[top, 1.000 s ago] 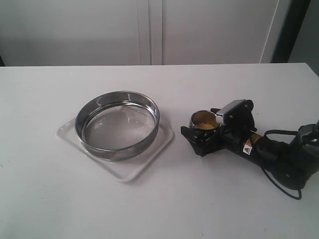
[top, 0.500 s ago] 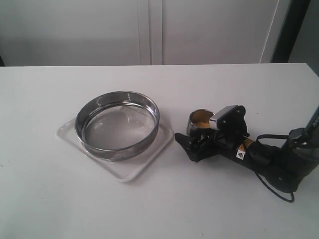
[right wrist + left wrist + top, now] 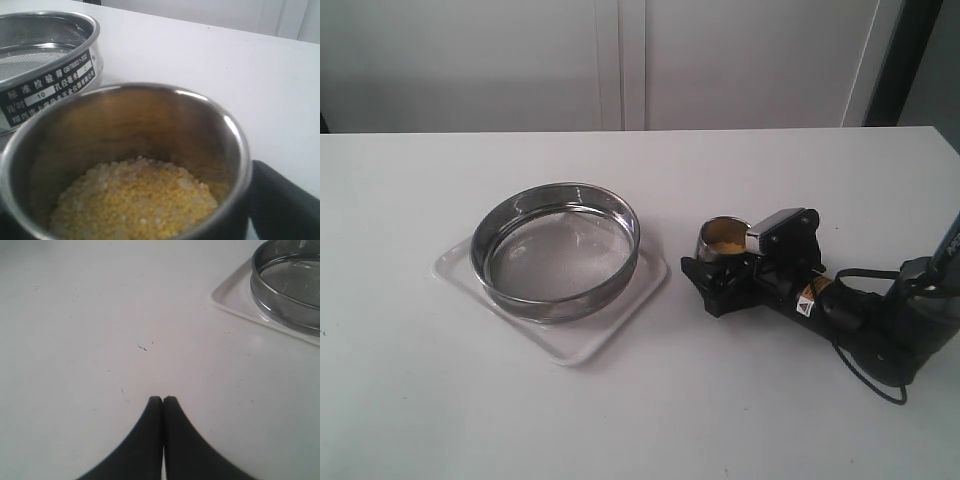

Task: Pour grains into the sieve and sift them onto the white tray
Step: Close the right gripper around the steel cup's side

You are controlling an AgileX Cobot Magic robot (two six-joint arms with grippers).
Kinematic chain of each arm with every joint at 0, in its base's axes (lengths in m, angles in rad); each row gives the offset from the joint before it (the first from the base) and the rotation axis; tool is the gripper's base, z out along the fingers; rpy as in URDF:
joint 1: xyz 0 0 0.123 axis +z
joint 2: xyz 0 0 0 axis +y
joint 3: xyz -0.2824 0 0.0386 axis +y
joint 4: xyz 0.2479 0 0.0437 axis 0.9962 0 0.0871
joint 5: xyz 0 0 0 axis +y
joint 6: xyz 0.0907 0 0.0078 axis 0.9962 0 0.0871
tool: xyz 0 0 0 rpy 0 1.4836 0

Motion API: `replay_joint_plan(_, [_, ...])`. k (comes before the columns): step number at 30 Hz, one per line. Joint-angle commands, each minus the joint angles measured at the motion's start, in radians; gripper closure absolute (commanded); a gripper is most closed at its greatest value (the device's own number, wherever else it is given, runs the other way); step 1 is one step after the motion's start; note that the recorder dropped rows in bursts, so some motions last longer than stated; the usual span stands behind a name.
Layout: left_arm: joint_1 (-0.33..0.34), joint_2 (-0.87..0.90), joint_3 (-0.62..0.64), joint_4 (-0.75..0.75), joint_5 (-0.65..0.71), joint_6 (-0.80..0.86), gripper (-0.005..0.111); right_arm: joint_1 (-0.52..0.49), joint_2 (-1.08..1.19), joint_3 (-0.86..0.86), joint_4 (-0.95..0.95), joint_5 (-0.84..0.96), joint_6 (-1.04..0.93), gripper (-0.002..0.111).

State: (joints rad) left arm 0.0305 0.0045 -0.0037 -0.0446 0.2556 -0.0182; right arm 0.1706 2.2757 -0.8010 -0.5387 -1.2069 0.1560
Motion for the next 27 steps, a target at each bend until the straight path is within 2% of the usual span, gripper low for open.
replay_joint_plan(1, [-0.003,-0.004,0.004,-0.006,0.000,-0.003,0.107,0.001,0.000,-0.006,0.010,-0.014,0.005,0.045])
replay_joint_plan(5, [-0.003,-0.004,0.004,-0.006,0.000,-0.003,0.107,0.001,0.000,-0.006,0.010,0.011,0.005,0.068])
replay_joint_plan(16, [-0.003,-0.004,0.004,-0.006,0.000,-0.003,0.107,0.001,0.000,-0.006,0.012,0.088,0.005,0.108])
replay_joint_plan(27, [-0.003,-0.004,0.004,-0.006,0.000,-0.003,0.107,0.001,0.000,-0.006,0.023,0.093,0.008,0.108])
